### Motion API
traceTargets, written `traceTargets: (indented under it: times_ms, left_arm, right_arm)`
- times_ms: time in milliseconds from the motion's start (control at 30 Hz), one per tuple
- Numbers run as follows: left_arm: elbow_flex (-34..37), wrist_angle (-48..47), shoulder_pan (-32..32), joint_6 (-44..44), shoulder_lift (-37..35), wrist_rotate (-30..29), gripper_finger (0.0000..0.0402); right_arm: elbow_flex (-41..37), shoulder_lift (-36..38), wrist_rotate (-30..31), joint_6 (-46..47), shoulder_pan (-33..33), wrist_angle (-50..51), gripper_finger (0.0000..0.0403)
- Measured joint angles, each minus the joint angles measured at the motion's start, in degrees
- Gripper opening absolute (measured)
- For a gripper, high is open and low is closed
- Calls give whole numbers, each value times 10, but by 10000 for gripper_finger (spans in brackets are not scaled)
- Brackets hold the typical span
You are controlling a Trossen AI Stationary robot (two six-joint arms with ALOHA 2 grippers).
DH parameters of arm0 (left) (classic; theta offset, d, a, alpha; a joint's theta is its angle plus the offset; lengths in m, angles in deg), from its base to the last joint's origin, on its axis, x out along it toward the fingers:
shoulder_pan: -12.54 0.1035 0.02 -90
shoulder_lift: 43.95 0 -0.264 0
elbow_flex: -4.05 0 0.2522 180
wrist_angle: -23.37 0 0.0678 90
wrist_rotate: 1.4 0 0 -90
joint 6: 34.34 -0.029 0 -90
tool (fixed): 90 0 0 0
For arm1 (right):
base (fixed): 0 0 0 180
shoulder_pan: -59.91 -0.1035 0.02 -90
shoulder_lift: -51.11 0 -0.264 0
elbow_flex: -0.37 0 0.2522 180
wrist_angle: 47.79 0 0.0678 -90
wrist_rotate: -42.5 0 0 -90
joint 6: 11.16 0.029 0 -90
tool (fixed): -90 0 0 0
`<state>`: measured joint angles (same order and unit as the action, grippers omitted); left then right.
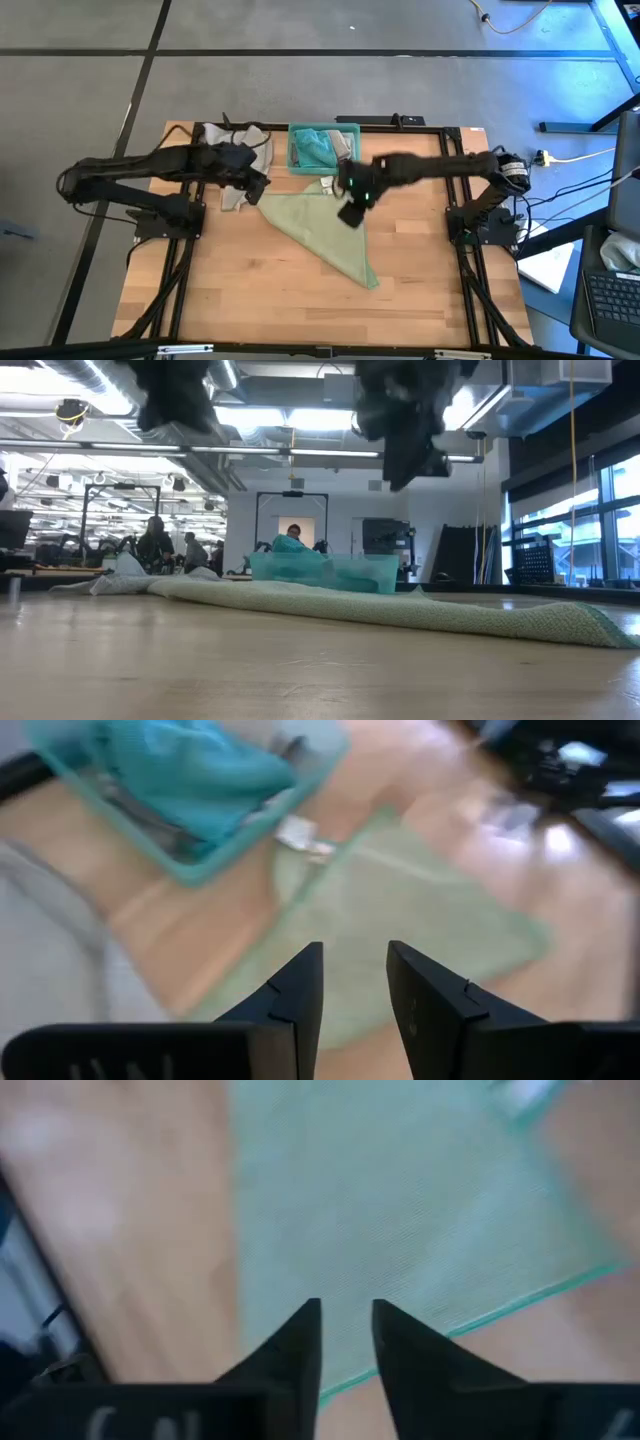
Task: Fold microfiber towels
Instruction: Fold the green towel
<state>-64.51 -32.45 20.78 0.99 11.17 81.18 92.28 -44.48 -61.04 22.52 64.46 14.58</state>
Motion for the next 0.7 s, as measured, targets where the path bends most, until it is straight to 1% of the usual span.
traceTargets:
  times_ms: [67, 167, 300, 367, 500, 700]
  left_arm:
    - [-16, 2, -35, 39, -3, -13, 108]
    - [-38, 8, -89, 82, -4, -45, 108]
    - [-47, 47, -155, 124, -3, -90, 108]
    - [-48, 70, -185, 142, -2, -112, 108]
    - [-49, 89, -235, 180, 0, -142, 108]
    - [-49, 98, -286, 223, 10, -184, 108]
  right_arm:
    - [0, -6, 9, -27, 36, 1, 114]
    - [0, -29, 7, -46, 83, 0, 138]
    - [0, -71, -12, -76, 123, 4, 152]
    - [0, -88, -5, -97, 128, 8, 153]
    - [0, -116, 13, -104, 129, 26, 151]
    - [0, -150, 24, -132, 142, 63, 150]
